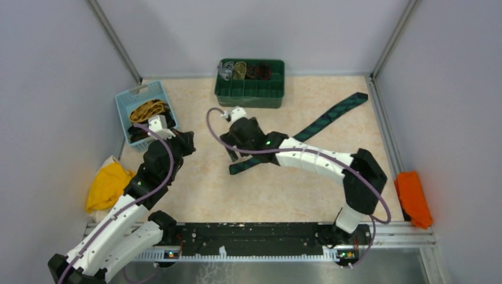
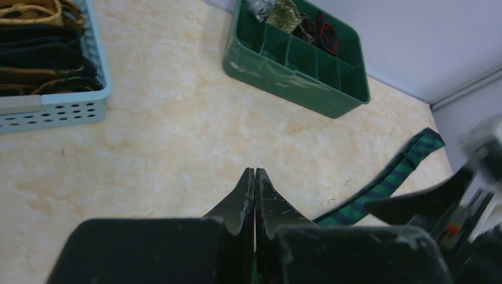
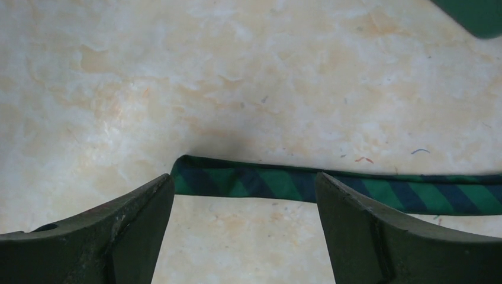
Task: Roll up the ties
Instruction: Roll the tie at the center of the board.
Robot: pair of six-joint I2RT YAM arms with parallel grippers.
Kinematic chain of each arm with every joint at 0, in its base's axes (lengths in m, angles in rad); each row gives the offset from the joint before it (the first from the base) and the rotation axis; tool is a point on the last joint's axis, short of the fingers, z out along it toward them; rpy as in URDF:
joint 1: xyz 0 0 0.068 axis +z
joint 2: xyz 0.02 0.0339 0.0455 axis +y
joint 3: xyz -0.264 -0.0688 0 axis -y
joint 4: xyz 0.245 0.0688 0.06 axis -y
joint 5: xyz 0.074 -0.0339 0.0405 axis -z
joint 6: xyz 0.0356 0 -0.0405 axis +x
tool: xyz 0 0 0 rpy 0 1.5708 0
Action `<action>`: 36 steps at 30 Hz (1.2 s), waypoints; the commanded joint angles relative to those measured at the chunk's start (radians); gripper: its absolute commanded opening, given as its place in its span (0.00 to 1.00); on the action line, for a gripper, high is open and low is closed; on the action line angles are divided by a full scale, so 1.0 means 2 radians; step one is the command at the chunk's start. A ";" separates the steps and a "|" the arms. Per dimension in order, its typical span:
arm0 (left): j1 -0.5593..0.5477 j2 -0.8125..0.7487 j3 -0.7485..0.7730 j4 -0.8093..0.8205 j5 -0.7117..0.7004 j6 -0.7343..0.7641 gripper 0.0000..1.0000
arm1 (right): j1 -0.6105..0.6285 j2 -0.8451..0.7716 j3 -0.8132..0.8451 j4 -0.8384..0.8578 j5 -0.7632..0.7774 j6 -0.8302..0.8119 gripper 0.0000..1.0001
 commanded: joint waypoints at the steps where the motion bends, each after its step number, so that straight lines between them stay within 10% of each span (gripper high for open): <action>1: 0.002 -0.002 0.013 -0.052 -0.077 -0.032 0.00 | 0.077 0.067 0.026 -0.020 0.136 -0.003 0.88; 11: 0.002 -0.057 -0.002 -0.206 -0.254 -0.205 0.00 | 0.101 0.113 0.007 0.013 0.126 0.070 0.80; 36: 0.002 -0.092 -0.018 -0.258 -0.272 -0.239 0.00 | 0.110 0.201 0.077 -0.016 0.067 0.093 0.46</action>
